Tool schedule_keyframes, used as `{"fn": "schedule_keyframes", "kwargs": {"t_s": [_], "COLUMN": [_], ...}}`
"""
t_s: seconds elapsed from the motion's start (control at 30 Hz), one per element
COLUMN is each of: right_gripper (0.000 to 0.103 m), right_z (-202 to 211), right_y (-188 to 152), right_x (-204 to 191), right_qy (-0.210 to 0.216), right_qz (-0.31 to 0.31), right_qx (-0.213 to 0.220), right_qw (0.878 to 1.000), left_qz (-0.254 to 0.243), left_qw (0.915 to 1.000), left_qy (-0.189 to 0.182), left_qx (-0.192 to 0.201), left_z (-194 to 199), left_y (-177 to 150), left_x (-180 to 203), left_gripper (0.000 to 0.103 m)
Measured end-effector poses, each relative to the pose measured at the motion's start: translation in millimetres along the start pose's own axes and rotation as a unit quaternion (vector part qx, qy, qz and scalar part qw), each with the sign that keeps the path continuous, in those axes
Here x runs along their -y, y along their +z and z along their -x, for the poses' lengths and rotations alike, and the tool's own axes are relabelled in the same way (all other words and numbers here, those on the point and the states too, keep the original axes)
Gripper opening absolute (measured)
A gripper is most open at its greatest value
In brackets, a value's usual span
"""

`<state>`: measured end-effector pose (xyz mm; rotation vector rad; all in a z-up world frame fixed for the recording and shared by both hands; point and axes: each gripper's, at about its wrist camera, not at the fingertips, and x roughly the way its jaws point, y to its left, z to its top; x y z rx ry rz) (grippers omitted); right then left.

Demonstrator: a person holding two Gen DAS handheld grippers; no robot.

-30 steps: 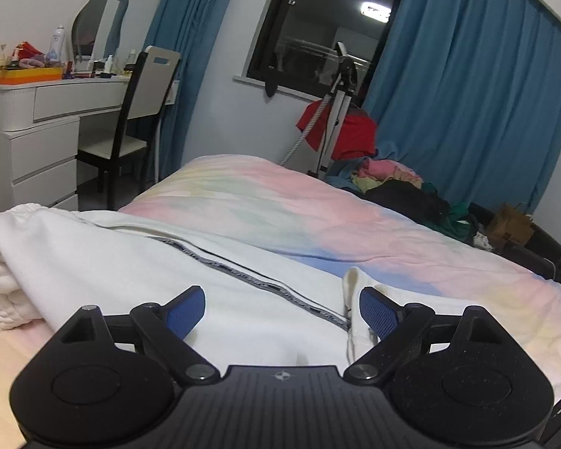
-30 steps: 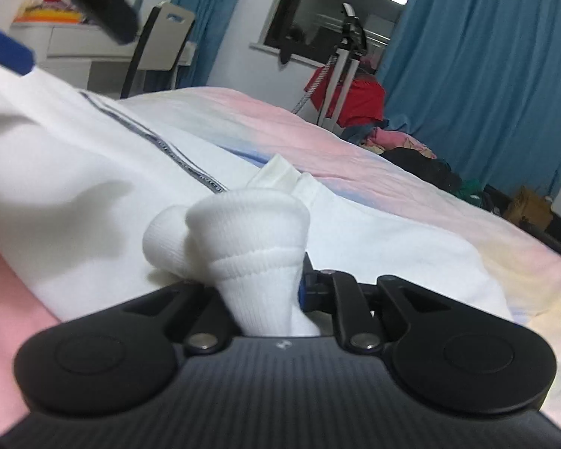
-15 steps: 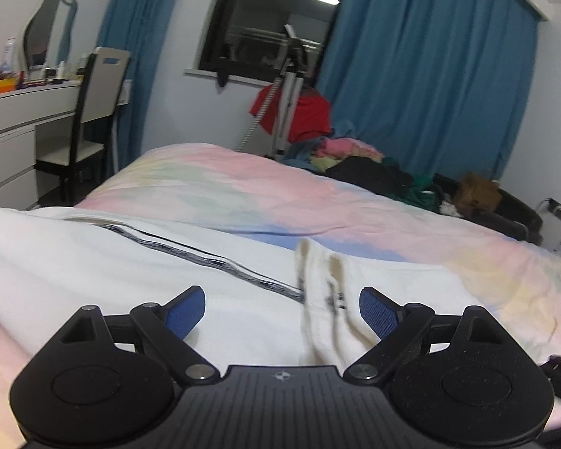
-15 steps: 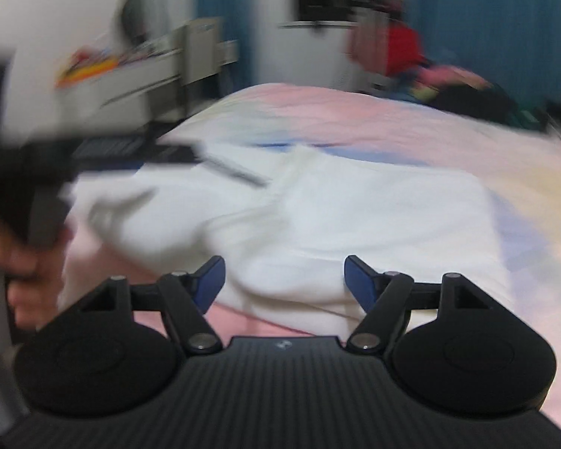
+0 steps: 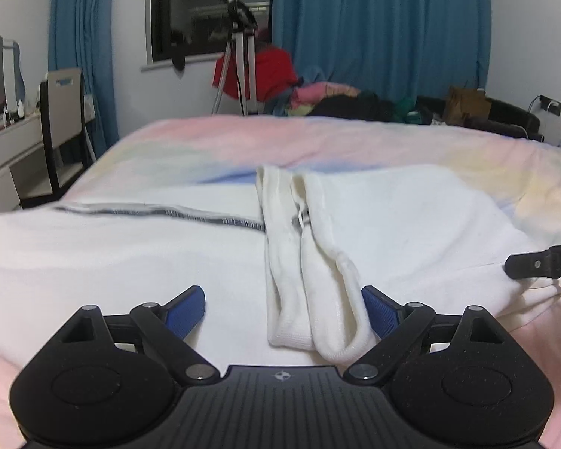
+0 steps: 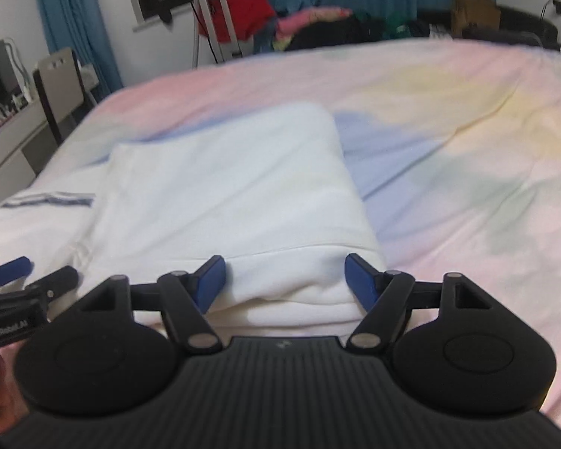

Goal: Fold clothes

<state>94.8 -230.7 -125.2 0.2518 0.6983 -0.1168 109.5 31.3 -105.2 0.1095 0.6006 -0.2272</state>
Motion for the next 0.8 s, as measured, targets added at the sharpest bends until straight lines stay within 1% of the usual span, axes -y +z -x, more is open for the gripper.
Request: {"fn": "schedule_keyframes", "kwargs": {"t_s": [0.03, 0.13, 0.2, 0.33, 0.43, 0.5, 0.6, 0.67, 0.8], "right_gripper": [0.075, 0.075, 0.075, 0.075, 0.074, 0.074, 0.073, 0.073, 0.073], "right_z": [-2, -3, -3, 1, 4, 4, 6, 6, 7], "right_y": [-2, -2, -4, -5, -6, -7, -7, -7, -7], "right_x": [0, -3, -4, 0, 3, 4, 5, 2, -1], "right_qy": [-0.001, -0.005, -0.004, -0.001, 0.002, 0.004, 0.002, 0.000, 0.001], "right_qz": [-0.001, 0.006, 0.004, 0.000, -0.004, -0.008, -0.009, -0.004, -0.002], "right_qx": [-0.005, -0.001, -0.001, -0.003, -0.004, -0.004, -0.004, -0.003, -0.002], "right_qw": [1.000, 1.000, 1.000, 1.000, 1.000, 1.000, 1.000, 1.000, 1.000], "left_qz": [-0.001, 0.001, 0.015, 0.065, 0.123, 0.164, 0.229, 0.260, 0.320], "left_qw": [1.0000, 1.0000, 0.9999, 0.9977, 0.9921, 0.9860, 0.9723, 0.9636, 0.9429], "left_qy": [0.001, 0.001, -0.002, -0.004, -0.009, -0.015, -0.011, 0.007, 0.037], "left_qx": [-0.001, -0.002, -0.006, -0.016, -0.020, -0.022, -0.044, -0.060, -0.084], "left_z": [-2, -3, 0, 16, 35, 47, 57, 58, 41], "left_y": [-1, -3, -5, -8, -8, -8, -3, -1, -1], "left_x": [-1, -2, -5, -16, -31, -43, -69, -86, -129], "left_gripper": [0.092, 0.092, 0.092, 0.092, 0.093, 0.096, 0.097, 0.098, 0.100]}}
